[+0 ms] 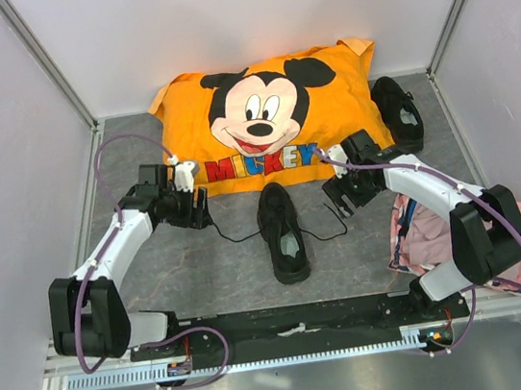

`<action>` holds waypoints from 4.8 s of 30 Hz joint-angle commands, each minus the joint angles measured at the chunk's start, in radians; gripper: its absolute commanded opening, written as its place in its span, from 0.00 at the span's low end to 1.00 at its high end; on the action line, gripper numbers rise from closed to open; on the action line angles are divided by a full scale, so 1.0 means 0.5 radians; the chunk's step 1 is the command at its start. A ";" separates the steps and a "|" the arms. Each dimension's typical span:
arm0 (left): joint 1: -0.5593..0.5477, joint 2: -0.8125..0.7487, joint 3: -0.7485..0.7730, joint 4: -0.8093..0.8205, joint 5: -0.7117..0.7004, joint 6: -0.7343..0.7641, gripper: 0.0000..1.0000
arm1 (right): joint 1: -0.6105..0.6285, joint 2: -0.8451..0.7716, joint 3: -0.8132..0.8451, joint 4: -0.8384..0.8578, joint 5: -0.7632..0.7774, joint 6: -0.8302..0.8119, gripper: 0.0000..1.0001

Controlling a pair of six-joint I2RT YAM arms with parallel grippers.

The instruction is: Tie the shoes

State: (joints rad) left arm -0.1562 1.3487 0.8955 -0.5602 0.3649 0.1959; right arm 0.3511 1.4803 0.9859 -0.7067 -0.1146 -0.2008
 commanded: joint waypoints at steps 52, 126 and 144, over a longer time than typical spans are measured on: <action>-0.568 -0.120 -0.073 0.378 -0.739 -1.134 0.02 | 0.224 0.478 0.028 0.303 0.115 0.165 0.16; -0.602 -0.385 0.003 0.979 0.568 -0.284 0.02 | 0.396 -0.208 0.606 0.423 -0.937 0.089 0.64; -0.476 0.426 0.259 0.814 0.218 -0.652 0.02 | 1.120 0.128 0.571 0.330 -0.498 -0.773 0.55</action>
State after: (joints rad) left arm -0.4206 1.5513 1.0145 -0.1390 0.5053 -0.0685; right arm 0.8616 1.4746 1.2160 -0.5694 -0.4057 -0.4671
